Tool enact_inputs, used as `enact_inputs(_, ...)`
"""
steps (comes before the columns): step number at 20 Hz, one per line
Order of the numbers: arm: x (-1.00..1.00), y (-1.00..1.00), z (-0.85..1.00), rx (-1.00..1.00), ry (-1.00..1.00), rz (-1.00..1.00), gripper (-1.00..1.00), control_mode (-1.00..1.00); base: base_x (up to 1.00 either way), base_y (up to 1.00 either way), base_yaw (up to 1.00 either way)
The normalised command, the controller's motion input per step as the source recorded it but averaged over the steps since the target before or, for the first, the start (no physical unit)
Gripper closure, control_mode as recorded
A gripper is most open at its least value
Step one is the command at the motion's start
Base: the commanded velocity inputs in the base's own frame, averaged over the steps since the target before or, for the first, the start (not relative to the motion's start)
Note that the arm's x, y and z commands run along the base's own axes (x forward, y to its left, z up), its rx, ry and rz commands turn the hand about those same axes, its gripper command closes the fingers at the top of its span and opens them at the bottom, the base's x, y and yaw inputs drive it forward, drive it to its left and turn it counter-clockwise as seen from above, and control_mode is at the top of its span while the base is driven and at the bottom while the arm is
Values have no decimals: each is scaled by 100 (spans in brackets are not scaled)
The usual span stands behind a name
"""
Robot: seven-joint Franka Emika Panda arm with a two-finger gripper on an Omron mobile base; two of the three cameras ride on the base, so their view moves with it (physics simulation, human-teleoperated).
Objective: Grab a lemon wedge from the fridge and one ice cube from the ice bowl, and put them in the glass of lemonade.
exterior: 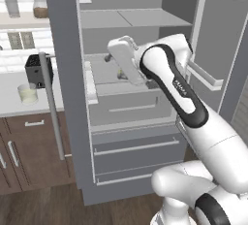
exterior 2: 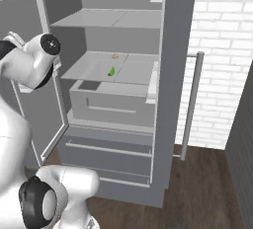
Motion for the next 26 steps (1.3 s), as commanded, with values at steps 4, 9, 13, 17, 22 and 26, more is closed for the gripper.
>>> enact_inputs(4,-76,-42,7,-23,0,-18,-100,-100,0,0,0)
enact_inputs(9,-61,-41,6,-39,3,-16,-100,-100,0,0,0)
enact_inputs(13,-81,-56,0,-38,0,-17,-100,-100,0,0,0)
enact_inputs(17,-91,-74,0,-34,0,-18,-100,-100,0,0,0)
enact_inputs(22,-78,-89,0,-15,0,-15,-100,-100,0,0,0)
enact_inputs(26,-29,-84,0,0,6,-5,-100,-100,0,0,0)
